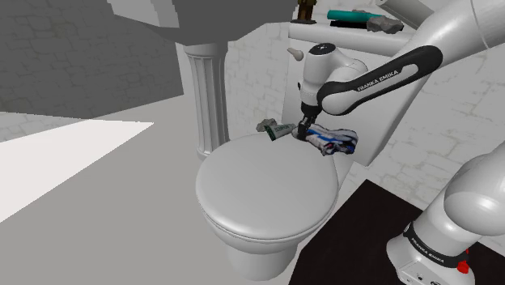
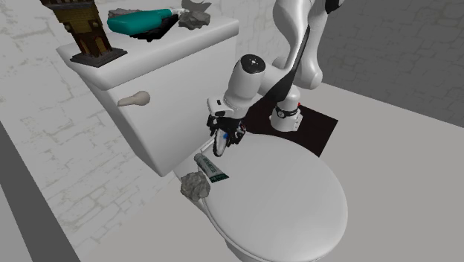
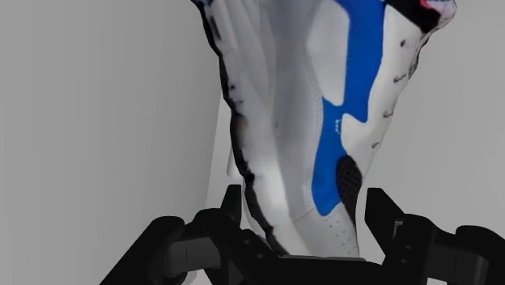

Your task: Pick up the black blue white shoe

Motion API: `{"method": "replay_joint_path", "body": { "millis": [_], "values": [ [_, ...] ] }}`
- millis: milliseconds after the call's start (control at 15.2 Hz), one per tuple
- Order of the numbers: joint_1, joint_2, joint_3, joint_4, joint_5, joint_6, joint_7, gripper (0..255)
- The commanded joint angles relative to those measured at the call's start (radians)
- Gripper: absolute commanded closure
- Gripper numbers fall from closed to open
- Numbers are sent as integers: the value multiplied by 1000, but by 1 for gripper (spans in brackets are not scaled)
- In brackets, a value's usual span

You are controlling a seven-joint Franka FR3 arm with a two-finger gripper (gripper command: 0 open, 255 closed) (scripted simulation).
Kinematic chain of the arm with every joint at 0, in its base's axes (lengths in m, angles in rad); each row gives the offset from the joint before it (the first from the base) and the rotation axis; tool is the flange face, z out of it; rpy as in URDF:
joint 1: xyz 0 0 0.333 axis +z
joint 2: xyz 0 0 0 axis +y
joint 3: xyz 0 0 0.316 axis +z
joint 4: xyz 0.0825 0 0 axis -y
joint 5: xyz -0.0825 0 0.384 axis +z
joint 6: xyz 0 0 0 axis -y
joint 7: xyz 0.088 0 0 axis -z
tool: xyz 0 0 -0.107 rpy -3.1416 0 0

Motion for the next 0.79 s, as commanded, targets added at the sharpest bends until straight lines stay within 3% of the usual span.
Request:
{"method": "replay_joint_path", "body": {
  "millis": [0,330,726],
  "values": [
    [0,2,0,-1,0,0,0,255],
    [-1,2,-1,-2,-1,2,-1,255],
    [6,-43,-3,37,31,-76,-39,255]
  ]
}}
